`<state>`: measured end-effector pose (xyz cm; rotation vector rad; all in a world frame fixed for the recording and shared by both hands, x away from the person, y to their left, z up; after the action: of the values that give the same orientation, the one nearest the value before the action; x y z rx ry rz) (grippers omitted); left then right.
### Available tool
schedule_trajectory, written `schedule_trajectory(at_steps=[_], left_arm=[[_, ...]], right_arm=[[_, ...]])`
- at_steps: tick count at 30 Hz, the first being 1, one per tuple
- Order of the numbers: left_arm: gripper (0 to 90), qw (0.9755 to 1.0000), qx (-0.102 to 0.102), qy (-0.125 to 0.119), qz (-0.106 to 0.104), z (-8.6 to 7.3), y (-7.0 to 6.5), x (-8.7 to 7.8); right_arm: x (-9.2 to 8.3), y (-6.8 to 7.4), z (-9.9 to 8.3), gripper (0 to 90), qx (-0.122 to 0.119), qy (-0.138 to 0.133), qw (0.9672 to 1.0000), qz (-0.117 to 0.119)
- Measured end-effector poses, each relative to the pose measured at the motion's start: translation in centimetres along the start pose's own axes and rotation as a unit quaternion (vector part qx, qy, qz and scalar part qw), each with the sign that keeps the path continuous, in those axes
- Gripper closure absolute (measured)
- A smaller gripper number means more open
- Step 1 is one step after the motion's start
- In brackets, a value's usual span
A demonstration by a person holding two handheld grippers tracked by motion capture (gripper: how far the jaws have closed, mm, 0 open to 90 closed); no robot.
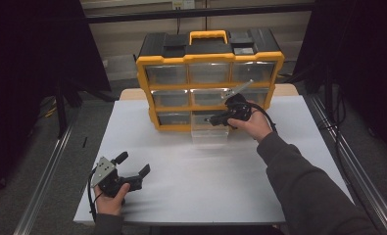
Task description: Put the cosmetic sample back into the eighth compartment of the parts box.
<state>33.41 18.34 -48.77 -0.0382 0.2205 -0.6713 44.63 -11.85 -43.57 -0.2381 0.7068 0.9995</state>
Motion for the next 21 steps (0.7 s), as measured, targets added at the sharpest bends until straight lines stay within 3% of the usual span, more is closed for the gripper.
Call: schedule_trajectory(at_steps=[6, 12, 16, 19, 21], left_arm=[[1.8, 1.0, 0.0, 0.0, 0.0, 0.0, 0.0, 0.0], [1.8, 1.0, 0.002, 0.003, 0.002, -0.1, 0.1, 0.0], [1.8, 1.0, 0.003, 0.004, -0.001, -0.1, 0.0, 0.0], [1.8, 1.0, -0.008, 0.002, 0.003, -0.1, 0.0, 0.1], [1.8, 1.0, -0.002, 0.003, -0.001, -0.1, -0.1, 0.0]], right_arm=[[0.1, 0.1, 0.0, 80.1, -0.002, 0.0, 1.0, -0.001], [-0.4, 0.2, 0.1, 53.4, 0.006, -0.011, 0.9999, -0.008], [-1.1, 0.6, 0.1, 43.1, 0.019, -0.02, 0.9996, -0.007], [-1.6, 1.0, 0.0, 36.9, 0.021, -0.037, 0.9991, -0.008], [-1.9, 1.3, -0.2, 32.0, 0.025, -0.043, 0.9987, -0.008]])
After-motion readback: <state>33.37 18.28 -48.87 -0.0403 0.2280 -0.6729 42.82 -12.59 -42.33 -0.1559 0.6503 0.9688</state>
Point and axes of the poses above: each handheld gripper's, and its own axes: x roughly forward along the jaws, z roughly out of its top, y roughly to its left, the point moved 8 cm from there along x, roughly forward along the jaws
